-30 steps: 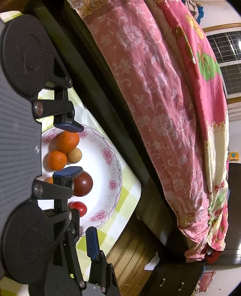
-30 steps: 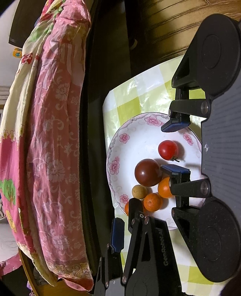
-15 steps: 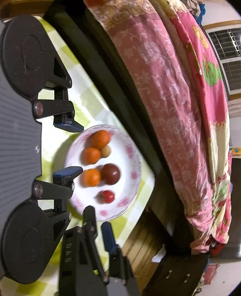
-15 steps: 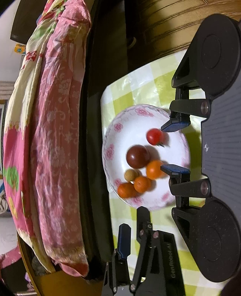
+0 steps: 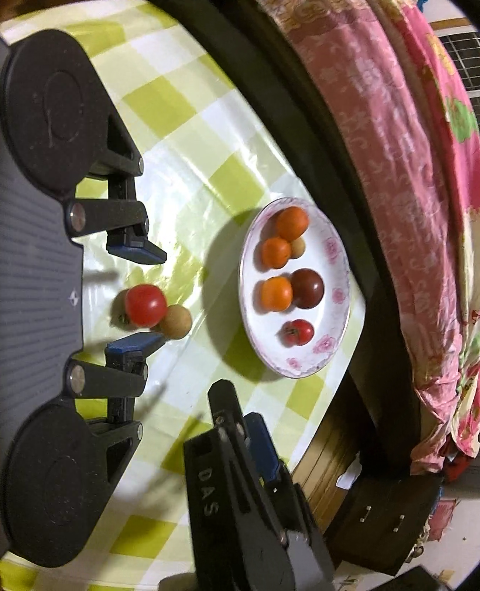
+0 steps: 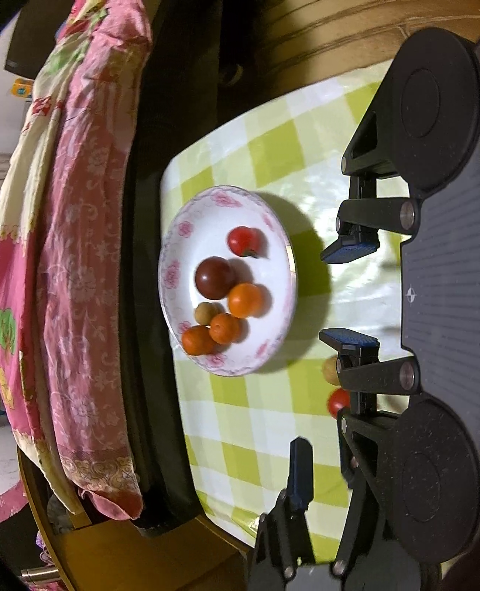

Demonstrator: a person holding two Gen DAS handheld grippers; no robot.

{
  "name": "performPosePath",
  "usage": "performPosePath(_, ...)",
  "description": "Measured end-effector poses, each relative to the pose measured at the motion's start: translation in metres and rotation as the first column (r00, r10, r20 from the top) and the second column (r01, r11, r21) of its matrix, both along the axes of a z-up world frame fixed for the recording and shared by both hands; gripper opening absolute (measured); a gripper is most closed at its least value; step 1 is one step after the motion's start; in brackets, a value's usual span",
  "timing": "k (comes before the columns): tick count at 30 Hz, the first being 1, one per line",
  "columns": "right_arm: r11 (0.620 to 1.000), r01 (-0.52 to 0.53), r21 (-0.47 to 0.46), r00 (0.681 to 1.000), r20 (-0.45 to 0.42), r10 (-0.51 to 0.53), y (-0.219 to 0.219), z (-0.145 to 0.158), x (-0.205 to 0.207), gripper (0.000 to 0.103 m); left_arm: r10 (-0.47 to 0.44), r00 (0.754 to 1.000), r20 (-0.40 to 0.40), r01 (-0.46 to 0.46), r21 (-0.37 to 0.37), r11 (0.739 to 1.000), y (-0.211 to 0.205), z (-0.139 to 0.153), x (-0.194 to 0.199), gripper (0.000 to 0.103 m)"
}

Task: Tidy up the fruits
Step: 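Withdraw both open tools from the plate toward the last two fruits, then close the left tool on the red tomato while the right tool grasps the tan fruit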

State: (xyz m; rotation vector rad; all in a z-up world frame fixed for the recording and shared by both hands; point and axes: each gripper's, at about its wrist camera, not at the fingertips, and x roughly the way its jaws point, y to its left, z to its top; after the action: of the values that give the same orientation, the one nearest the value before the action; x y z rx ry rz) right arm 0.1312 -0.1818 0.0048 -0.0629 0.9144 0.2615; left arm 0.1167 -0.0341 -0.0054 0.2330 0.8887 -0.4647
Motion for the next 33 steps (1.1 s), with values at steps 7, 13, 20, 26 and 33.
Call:
performPosePath(7, 1.0, 0.015, 0.024, 0.999, -0.035, -0.014, -0.002, -0.006, -0.005, 0.035, 0.005, 1.0, -0.018, -0.005, 0.003, 1.0, -0.005, -0.017, 0.006, 0.048)
performPosePath(13, 0.999, 0.008, 0.037, 0.999, -0.053, -0.006, 0.0, -0.014, 0.004, 0.035, 0.01, 0.999, -0.031, -0.01, 0.005, 1.0, -0.005, -0.028, 0.011, 0.048)
performPosePath(20, 0.999, -0.014, 0.038, 0.998, -0.068, 0.017, 0.005, -0.021, 0.012, 0.035, -0.007, 1.0, -0.013, 0.007, 0.007, 1.0, -0.008, -0.028, 0.011, 0.04)
performPosePath(26, 0.998, -0.038, 0.046, 0.996, -0.082, 0.042, 0.009, -0.026, 0.013, 0.035, -0.008, 1.0, -0.011, 0.008, 0.026, 1.0, 0.002, -0.024, 0.002, 0.038)
performPosePath(33, 0.99, -0.116, 0.077, 0.991, -0.06, 0.121, 0.024, -0.023, 0.012, 0.035, 0.035, 0.999, -0.024, -0.034, 0.016, 0.999, 0.027, -0.023, -0.005, 0.038)
